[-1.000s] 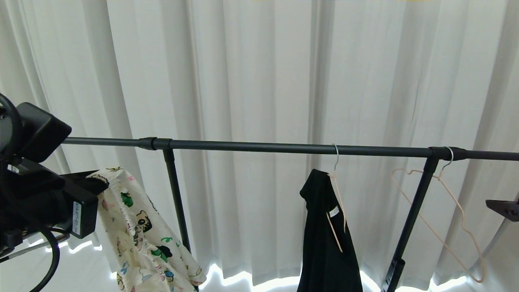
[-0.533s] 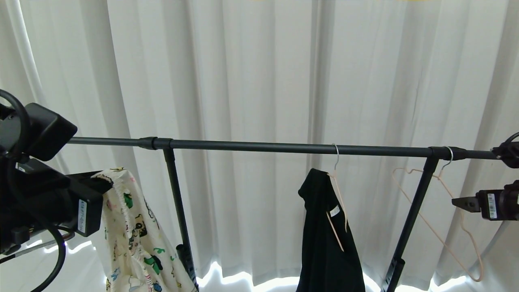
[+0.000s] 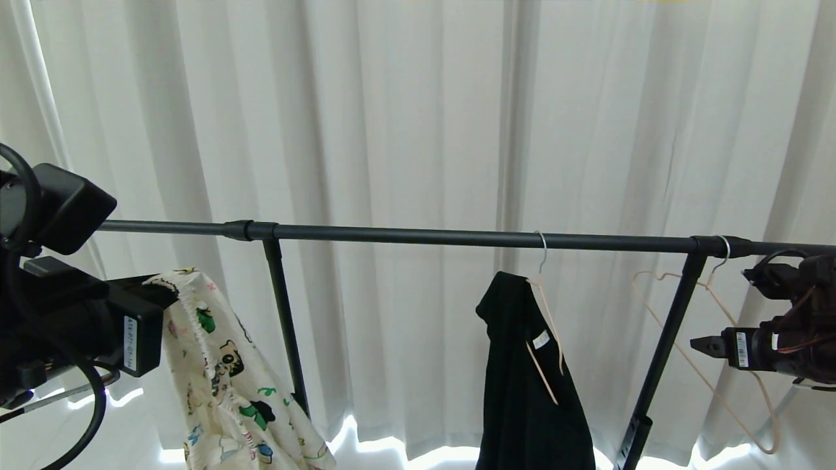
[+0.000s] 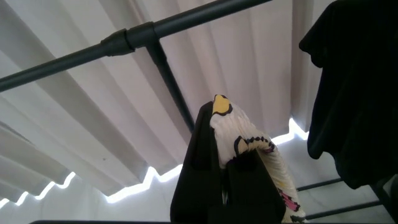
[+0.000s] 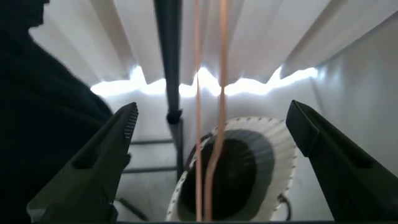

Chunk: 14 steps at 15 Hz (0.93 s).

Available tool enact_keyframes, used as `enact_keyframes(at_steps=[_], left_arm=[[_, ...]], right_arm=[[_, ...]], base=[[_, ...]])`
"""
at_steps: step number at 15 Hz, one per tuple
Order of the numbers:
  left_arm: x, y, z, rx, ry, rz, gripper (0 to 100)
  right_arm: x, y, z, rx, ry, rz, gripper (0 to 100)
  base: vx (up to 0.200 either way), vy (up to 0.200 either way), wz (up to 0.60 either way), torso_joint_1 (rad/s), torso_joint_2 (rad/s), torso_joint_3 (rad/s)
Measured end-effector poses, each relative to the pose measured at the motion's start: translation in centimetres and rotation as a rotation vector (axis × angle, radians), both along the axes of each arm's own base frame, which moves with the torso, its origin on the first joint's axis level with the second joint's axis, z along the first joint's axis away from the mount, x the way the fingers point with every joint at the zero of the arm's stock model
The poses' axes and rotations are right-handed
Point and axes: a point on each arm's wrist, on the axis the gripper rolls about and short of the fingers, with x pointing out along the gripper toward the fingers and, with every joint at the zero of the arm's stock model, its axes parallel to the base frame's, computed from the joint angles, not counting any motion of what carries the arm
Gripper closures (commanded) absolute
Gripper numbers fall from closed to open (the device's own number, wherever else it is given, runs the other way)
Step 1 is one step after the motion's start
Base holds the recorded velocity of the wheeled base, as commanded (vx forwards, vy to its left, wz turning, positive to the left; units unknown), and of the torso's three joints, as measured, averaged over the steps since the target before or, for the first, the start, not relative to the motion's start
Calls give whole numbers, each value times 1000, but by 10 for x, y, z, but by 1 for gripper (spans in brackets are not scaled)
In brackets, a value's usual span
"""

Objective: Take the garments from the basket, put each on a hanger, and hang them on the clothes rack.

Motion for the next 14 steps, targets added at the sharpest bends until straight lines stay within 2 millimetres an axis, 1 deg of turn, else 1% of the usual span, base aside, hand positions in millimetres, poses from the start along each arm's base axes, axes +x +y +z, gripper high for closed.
enact_keyframes(at_steps=[7,13,14], left_arm=[[0,0,1,8,-5,25,100],[-1,1,3,13,-17,42,100],[-2,2,2,14,-16,45,100]], right_arm=[[6,1,-4,83,-10,-16,0],[7,-7,-10,92,10,-46,0],[7,-7,-10,93,13,-48,100]], base=[[0,0,0,0,0,0],[0,0,0,0,0,0],[0,0,0,0,0,0]])
